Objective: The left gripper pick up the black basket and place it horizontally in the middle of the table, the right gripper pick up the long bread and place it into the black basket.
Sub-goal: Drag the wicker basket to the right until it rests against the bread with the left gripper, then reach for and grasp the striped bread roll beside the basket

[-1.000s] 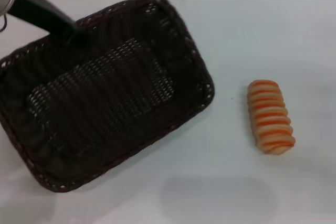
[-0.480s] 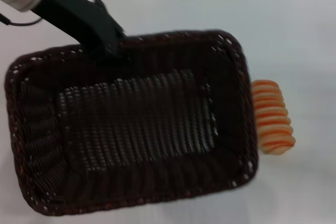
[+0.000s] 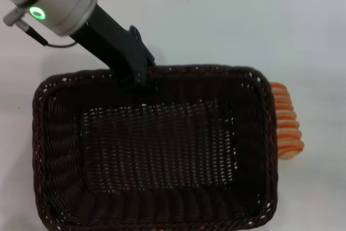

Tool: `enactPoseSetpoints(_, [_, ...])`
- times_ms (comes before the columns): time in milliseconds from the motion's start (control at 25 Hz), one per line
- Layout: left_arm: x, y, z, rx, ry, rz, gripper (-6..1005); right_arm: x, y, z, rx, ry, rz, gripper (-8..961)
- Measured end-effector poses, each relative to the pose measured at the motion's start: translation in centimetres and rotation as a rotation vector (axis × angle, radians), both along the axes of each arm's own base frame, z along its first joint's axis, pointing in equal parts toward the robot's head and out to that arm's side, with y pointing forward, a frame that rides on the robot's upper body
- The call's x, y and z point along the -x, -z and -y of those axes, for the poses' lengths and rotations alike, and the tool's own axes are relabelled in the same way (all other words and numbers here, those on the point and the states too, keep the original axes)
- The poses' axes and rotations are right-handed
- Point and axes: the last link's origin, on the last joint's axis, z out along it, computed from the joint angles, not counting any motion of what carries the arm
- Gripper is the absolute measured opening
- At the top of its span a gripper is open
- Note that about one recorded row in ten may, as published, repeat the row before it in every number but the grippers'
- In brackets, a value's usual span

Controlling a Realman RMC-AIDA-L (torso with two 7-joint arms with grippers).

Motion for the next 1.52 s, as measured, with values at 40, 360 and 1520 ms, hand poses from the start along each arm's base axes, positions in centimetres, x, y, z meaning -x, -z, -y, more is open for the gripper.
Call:
enactPoseSetpoints(40, [0.3, 0.5, 0.0, -0.001, 0.009, -0.008, 238, 0.0, 0.0, 0.0, 0.0, 0.001, 0.0, 652])
enactPoseSetpoints(360, [1.2, 1.7, -0.3, 0.001, 0.03, 0.001, 260, 0.0, 0.0, 0.1, -0.002, -0.001, -0.001, 652])
enactPoseSetpoints(1520, [1.7, -9.1, -1.7, -0.565, 0.097, 0.77, 527, 0.8, 0.8, 1.6, 0.019, -0.018, -0.016, 652])
